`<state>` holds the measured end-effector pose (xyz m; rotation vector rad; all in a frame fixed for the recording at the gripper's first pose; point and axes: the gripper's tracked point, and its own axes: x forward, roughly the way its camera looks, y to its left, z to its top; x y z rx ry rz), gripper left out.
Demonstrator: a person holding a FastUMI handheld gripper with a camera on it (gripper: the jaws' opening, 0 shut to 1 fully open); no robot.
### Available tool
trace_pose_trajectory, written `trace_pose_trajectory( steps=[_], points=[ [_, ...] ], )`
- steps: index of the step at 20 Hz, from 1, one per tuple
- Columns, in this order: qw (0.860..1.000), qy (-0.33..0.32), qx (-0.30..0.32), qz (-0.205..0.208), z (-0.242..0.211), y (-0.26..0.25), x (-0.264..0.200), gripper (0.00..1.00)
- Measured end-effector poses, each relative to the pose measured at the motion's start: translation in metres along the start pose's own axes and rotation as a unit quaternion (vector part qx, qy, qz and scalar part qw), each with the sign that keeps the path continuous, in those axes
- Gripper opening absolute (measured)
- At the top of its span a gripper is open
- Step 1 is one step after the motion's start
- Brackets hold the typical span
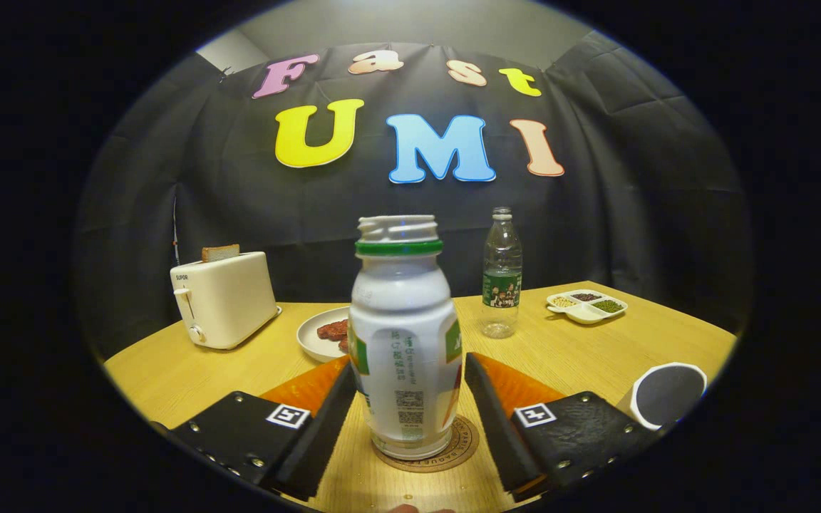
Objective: Take the bottle from table, then pour the juice into the cup, finally place the bottle on the coaster
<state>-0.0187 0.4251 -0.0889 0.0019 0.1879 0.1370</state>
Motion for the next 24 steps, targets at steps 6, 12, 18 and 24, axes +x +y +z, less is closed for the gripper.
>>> trace_pose_trajectory(
  steps=[6,12,18,24],
  points=[
    [0.999,0.010,0.022,0.026,-0.002,0.004,-0.002,0.97],
    [0.996,-0.078,0.018,0.049,0.073,0.014,-0.032,0.96],
    [0.988,-0.143,0.020,0.051,0.160,-0.008,-0.083,0.96],
    [0.983,-0.184,-0.003,0.010,0.200,-0.091,-0.112,0.96]
  ],
)
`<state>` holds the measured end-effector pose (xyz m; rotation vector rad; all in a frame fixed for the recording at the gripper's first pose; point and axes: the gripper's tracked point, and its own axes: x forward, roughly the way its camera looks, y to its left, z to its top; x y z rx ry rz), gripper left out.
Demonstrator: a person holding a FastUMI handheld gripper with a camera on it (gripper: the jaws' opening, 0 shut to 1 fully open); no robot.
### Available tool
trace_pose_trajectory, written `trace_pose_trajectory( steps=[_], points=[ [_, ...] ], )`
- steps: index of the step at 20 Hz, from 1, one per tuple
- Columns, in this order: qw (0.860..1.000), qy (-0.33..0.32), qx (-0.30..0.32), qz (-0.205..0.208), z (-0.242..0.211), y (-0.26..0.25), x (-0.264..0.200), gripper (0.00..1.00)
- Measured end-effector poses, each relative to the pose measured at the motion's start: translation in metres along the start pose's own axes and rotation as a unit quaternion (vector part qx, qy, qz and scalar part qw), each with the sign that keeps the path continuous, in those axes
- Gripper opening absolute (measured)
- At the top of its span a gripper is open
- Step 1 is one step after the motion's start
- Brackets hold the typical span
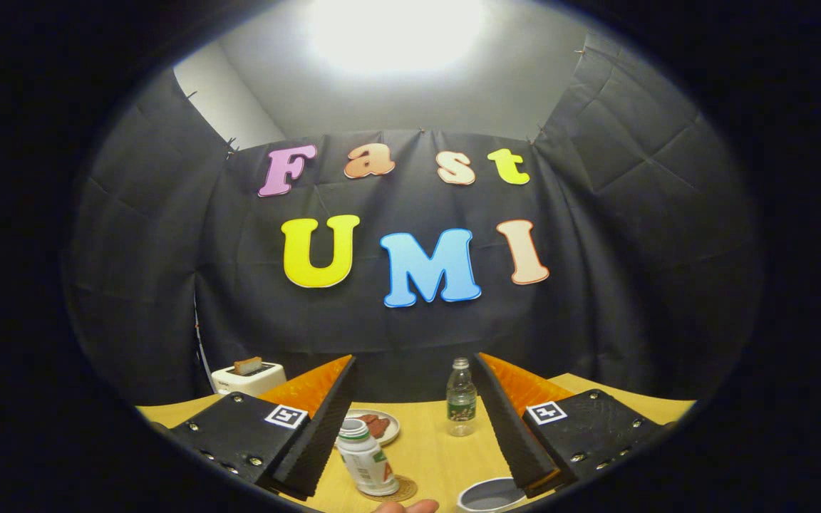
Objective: Take the bottle from table, then pour the juice into the cup, finally place the bottle on the coaster
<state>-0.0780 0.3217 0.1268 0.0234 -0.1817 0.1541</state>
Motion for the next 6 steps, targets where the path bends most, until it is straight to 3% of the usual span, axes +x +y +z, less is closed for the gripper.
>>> trace_pose_trajectory(
  steps=[6],
  points=[
    [0.994,-0.013,-0.101,-0.048,-0.021,-0.127,-0.005,0.96]
  ],
)
